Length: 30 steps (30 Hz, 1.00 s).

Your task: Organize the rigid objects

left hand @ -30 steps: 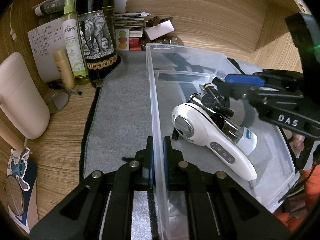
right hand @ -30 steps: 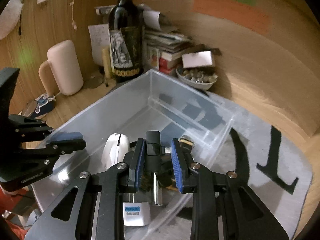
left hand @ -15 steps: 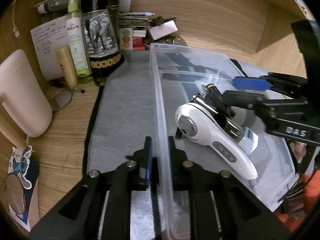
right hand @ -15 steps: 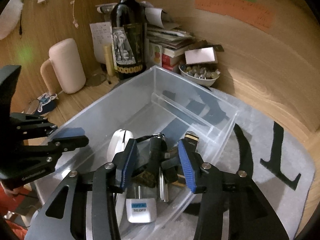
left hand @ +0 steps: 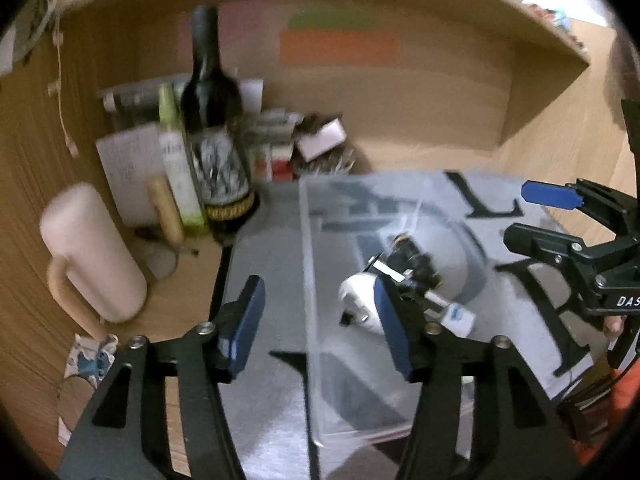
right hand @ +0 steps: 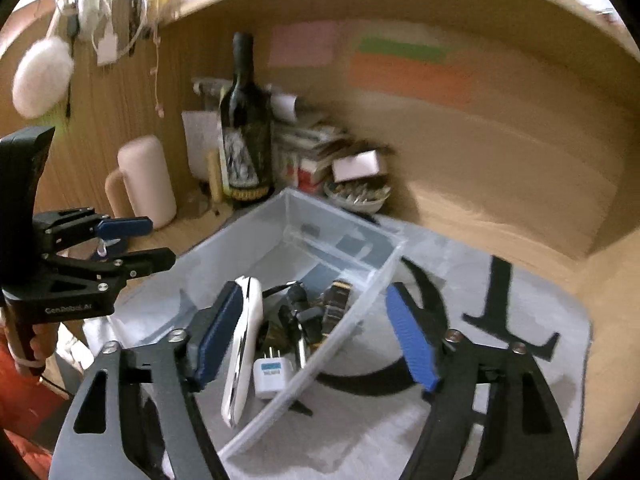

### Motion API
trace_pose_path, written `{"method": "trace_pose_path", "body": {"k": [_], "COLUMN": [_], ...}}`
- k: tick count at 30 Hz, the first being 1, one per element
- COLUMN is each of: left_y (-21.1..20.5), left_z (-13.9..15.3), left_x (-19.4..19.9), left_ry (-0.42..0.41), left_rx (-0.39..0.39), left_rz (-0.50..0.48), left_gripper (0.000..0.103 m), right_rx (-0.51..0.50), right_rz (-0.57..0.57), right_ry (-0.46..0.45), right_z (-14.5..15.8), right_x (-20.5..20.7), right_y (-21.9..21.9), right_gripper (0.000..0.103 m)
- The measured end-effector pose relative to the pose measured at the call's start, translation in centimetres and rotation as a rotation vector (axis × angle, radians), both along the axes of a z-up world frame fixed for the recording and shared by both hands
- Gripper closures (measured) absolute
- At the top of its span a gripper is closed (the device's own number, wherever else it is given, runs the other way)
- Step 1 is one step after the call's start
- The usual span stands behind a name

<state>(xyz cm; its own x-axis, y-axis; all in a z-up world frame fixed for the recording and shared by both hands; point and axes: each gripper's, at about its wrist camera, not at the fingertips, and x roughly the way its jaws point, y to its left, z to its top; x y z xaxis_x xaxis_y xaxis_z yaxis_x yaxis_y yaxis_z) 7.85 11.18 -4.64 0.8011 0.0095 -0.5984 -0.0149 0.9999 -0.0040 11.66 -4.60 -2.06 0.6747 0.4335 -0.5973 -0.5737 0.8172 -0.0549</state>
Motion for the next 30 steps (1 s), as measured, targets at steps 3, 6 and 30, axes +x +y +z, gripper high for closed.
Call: {"method": "trace_pose_path", "body": {"k": [3,6,30], "left_y": [-1.2,-2.5,-8.1], "left_z": [1.7,3.3,6.6], "left_x": [-1.5,-3.1,-9.3], "left_ry": [-0.078,-0.157,-0.366], "left_rx": [-0.005,-0.025,-0.1], "left_rz": [-0.019,-0.035,-0.059], "left_gripper": [0.034,0.02,0.0], "right_rx": [0.045,0.071,0.15], "right_rz": [-0.031,-0.061,-0.201], "right_ry": [-0.054,-0.096,-0.334], "right_z": [1.6,2.9,5.8], "right_x": [-1.8,-3.3,-12.5], "right_y": [-1.7,-3.0,-9.0], "right_gripper": [0.021,0.018,0.0]}}
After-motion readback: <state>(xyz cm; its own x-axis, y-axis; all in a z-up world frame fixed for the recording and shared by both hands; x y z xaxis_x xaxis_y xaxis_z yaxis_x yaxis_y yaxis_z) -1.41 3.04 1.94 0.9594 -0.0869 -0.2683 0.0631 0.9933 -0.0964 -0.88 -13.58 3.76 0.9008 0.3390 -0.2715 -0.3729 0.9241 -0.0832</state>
